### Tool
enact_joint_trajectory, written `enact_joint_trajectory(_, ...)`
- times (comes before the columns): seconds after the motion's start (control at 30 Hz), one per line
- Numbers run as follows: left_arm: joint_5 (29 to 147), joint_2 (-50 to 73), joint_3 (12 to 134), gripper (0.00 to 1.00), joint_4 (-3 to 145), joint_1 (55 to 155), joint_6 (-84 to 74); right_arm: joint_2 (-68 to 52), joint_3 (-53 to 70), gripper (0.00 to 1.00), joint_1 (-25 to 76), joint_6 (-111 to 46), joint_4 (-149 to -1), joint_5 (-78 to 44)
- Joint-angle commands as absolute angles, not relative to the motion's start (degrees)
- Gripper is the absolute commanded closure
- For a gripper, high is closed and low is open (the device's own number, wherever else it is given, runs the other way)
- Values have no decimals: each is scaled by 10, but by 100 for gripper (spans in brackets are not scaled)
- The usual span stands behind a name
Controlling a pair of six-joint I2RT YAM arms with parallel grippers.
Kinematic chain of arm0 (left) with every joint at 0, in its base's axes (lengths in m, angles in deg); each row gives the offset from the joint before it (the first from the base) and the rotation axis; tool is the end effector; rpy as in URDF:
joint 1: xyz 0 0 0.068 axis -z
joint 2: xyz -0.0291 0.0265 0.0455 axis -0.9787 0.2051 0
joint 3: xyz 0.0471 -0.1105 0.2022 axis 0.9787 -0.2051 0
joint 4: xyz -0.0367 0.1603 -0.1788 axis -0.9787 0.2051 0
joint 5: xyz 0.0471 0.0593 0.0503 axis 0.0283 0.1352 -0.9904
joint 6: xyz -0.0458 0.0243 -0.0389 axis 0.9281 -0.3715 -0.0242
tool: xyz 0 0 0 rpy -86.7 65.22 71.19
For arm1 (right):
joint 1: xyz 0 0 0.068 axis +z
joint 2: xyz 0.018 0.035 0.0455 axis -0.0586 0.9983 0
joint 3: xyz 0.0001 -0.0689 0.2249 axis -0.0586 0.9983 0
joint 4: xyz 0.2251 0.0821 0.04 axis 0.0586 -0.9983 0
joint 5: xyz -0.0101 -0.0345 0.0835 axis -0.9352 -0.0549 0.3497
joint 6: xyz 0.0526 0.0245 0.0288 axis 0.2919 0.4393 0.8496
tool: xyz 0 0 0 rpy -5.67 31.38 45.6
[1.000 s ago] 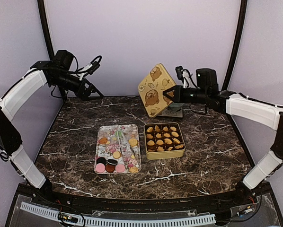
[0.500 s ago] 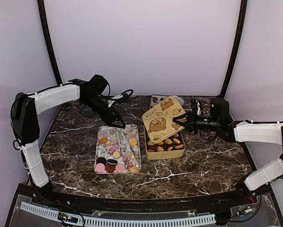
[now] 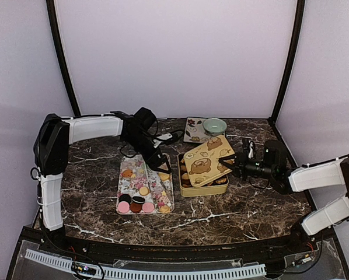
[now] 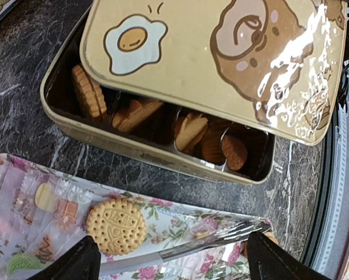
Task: Pack the cookies
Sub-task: Put down the box lid in the packing box.
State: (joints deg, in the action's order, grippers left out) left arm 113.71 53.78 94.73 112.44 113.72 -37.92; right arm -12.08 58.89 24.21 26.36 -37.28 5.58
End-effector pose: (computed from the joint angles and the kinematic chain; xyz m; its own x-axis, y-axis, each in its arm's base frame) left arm 0.3144 -0.2593 0.1714 -0.4347 0.6767 -0.5942 0.9003 0.3104 -0.3051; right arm 0.2267 0.1474 0.1632 -0.8519 0.4405 -0.2832 -0.1413 0.3273 0.9343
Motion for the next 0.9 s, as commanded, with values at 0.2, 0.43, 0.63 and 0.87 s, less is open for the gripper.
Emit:
enact_joint_trajectory(0.2, 1170, 573, 992, 9, 1090, 1163, -317, -78, 624, 75, 249, 306, -211, 31)
enact_joint_trajectory(0.43, 1154, 588, 998, 6, 1074, 1168, -304, -86, 636, 67, 251, 288, -239, 33)
enact_joint_trajectory(0.63, 1147, 600, 1011, 6, 1069, 1168, -294, -130, 618, 56, 251, 211, -384, 55)
enact_joint_trajectory(0.87, 1151, 600, 1008, 5, 1070, 1168, -296, -170, 588, 50, 247, 98, -622, 37)
